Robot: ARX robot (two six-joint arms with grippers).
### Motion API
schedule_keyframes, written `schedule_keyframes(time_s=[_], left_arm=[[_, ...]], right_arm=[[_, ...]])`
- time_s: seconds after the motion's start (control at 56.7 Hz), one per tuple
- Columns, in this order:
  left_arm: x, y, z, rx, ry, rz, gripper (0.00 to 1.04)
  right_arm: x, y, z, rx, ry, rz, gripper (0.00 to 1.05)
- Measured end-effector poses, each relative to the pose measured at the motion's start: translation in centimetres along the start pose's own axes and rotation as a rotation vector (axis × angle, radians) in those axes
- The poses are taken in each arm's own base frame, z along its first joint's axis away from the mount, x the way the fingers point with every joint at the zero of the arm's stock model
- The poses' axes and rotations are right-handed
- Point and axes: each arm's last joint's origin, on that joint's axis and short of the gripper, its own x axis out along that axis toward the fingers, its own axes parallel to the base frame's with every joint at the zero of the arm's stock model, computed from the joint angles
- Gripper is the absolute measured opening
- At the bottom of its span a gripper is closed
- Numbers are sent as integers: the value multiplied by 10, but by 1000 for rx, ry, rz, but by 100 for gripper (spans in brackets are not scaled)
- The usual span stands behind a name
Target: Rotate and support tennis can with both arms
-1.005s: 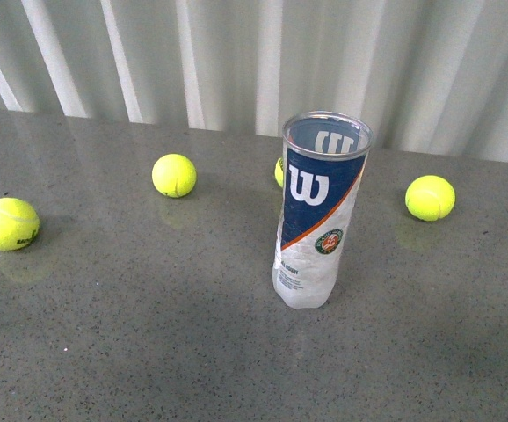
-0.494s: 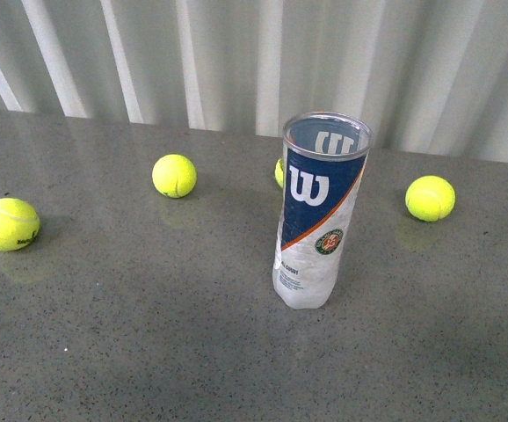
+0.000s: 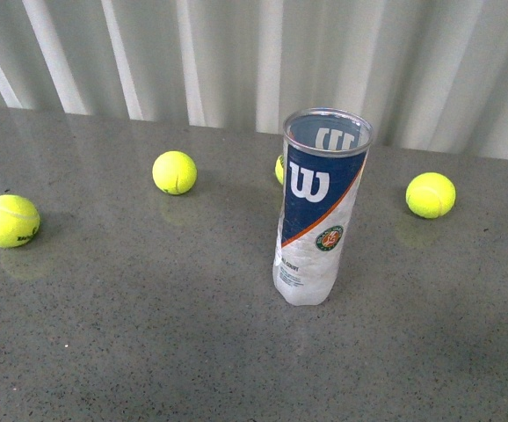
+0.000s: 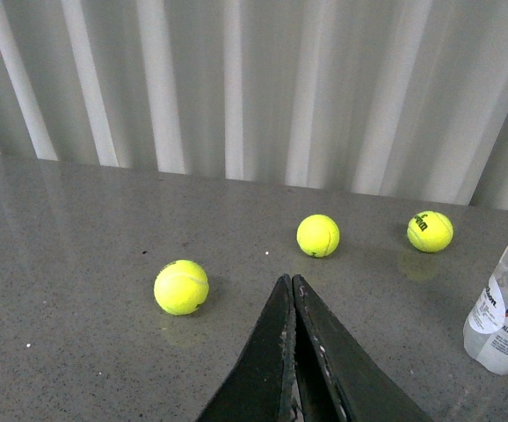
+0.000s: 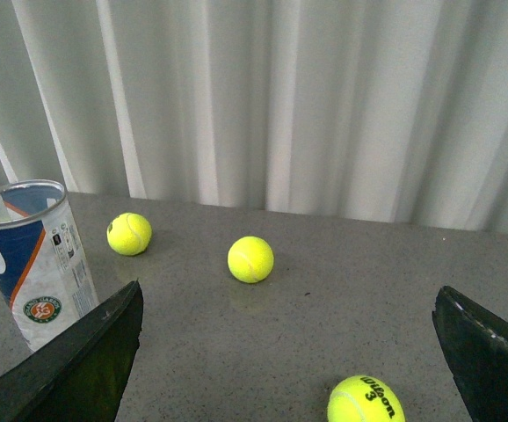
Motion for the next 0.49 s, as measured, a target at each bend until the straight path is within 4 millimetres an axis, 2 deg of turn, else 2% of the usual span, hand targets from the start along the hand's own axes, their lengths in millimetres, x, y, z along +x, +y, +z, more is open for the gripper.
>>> schedule_keyframes(time_s=[0.053,0.494], left_arm=[[0,0,0,-1,0,0,5],[0,0,0,0,0,0,82]], right_arm=[[0,0,0,0,0,0,98],[0,0,0,0,0,0,98]])
